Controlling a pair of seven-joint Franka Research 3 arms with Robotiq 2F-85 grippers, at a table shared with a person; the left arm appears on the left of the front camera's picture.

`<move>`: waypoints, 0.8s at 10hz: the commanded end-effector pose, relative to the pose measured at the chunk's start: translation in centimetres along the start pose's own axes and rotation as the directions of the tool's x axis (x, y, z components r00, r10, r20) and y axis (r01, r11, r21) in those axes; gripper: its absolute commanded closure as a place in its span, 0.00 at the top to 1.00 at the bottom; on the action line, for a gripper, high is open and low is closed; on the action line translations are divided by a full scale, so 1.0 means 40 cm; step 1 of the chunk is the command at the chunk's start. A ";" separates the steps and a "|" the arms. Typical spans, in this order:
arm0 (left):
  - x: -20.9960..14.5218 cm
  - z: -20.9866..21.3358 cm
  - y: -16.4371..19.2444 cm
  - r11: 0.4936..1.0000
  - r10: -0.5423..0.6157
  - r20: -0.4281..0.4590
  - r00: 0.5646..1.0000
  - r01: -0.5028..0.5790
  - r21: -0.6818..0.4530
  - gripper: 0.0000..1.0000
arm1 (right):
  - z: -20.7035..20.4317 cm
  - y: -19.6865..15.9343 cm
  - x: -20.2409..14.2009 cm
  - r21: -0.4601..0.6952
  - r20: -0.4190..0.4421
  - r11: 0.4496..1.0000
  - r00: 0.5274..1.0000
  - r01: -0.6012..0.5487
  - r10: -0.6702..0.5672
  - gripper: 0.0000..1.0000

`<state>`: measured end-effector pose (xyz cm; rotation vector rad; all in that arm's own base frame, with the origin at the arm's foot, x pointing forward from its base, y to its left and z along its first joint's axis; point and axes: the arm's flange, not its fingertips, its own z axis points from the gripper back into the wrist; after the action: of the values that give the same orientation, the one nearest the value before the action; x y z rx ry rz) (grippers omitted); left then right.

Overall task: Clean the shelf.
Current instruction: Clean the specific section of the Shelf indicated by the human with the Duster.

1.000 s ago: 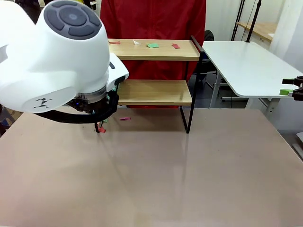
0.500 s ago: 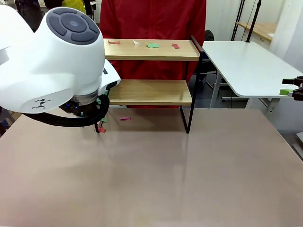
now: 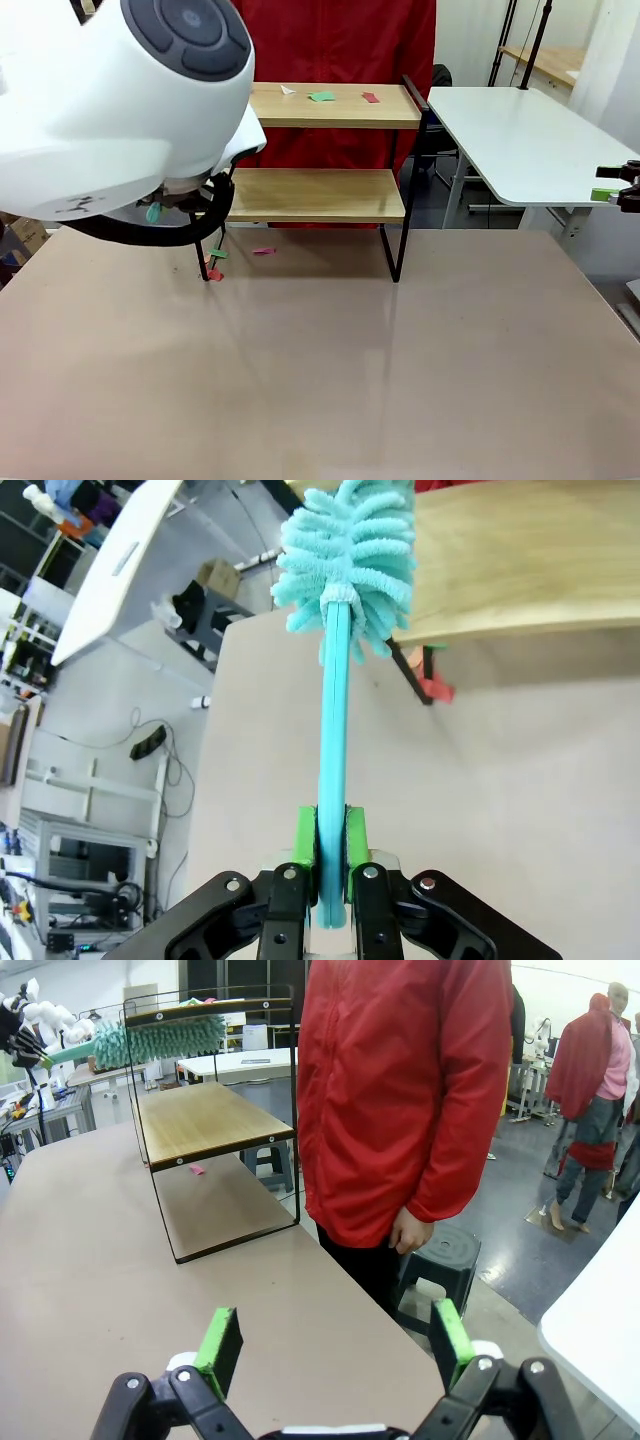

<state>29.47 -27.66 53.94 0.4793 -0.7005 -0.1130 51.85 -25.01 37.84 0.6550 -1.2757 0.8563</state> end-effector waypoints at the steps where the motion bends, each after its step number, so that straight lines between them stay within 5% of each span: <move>1: 0.001 0.001 0.005 0.998 0.015 0.004 1.000 -0.015 -0.060 0.14 | -0.003 0.001 0.021 -0.013 -0.014 1.000 1.000 0.004 -0.004 1.00; 5: 0.002 0.003 -0.007 1.000 0.000 -0.001 1.000 0.000 -0.020 0.14 | -0.003 0.001 0.021 -0.013 -0.014 1.000 1.000 0.004 -0.004 1.00; 8: -0.008 0.026 0.035 0.934 0.010 0.075 0.997 0.018 -0.358 0.14 | -0.003 0.001 0.021 -0.013 -0.014 1.000 1.000 0.004 -0.004 1.00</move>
<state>29.05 -29.12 55.27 0.2381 -0.7499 -0.1841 51.85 -25.01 37.84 0.6550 -1.2758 0.8563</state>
